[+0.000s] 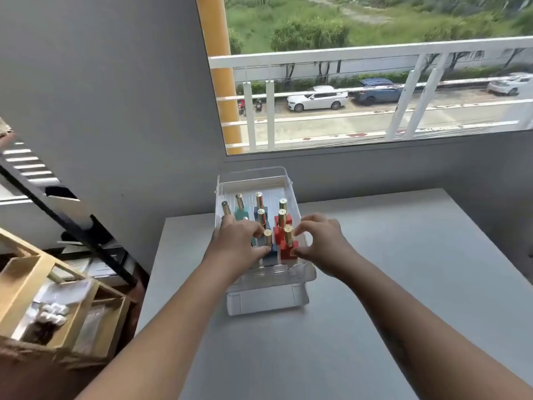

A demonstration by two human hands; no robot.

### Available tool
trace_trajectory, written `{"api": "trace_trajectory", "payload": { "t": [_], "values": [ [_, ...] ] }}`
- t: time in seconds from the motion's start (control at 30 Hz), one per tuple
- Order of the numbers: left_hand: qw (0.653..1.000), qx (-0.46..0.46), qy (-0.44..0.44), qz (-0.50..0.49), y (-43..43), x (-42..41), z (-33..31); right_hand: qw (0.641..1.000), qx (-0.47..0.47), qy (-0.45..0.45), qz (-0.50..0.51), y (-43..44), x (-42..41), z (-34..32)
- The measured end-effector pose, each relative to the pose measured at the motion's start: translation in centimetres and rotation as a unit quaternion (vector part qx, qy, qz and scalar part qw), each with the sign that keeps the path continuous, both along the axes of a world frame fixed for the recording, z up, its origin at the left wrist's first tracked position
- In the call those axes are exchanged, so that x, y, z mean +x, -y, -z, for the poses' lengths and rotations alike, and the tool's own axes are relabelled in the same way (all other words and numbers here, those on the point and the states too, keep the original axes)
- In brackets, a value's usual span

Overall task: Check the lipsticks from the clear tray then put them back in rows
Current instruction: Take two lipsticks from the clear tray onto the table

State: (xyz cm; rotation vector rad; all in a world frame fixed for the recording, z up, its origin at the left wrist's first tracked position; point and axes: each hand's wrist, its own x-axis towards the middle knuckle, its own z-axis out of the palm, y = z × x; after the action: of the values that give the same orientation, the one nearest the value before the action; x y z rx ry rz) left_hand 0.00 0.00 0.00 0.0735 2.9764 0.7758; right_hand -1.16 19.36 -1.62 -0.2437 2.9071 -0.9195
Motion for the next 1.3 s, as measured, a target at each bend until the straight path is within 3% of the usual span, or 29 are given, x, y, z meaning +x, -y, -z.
{"api": "trace_trajectory", "payload": {
  "t": [0.13,0.27,0.53,0.73,0.87,1.0,1.3],
  "values": [
    [0.988,-0.135,-0.050,0.055,-0.2,-0.5,0.4,0.999,0.028,0.015,0.031,0.7,-0.2,0.3],
    [0.976,-0.196,-0.039,0.081,-0.5,-0.7,0.4,0.997,0.050,0.032,0.038,1.1,-0.2,0.6],
    [0.977,-0.204,-0.003,0.053,-1.1,-1.0,0.6,0.995,0.088,0.038,0.036,1.9,-0.3,1.2],
    [0.988,-0.150,0.036,0.025,-1.3,-1.3,0.6,0.998,0.058,0.025,0.020,1.8,0.0,0.6],
    [0.991,-0.125,-0.022,0.047,-1.1,-0.9,0.1,0.999,0.036,0.007,0.019,1.2,-0.1,-1.2],
    [0.997,-0.032,-0.071,0.025,-1.2,-0.3,-1.7,0.999,-0.028,-0.011,0.011,-0.1,-0.1,-3.4],
    [0.995,0.066,-0.073,0.009,-6.5,0.6,-4.8,0.996,-0.085,-0.028,0.018,-7.3,0.7,-5.7]
  ]
}}
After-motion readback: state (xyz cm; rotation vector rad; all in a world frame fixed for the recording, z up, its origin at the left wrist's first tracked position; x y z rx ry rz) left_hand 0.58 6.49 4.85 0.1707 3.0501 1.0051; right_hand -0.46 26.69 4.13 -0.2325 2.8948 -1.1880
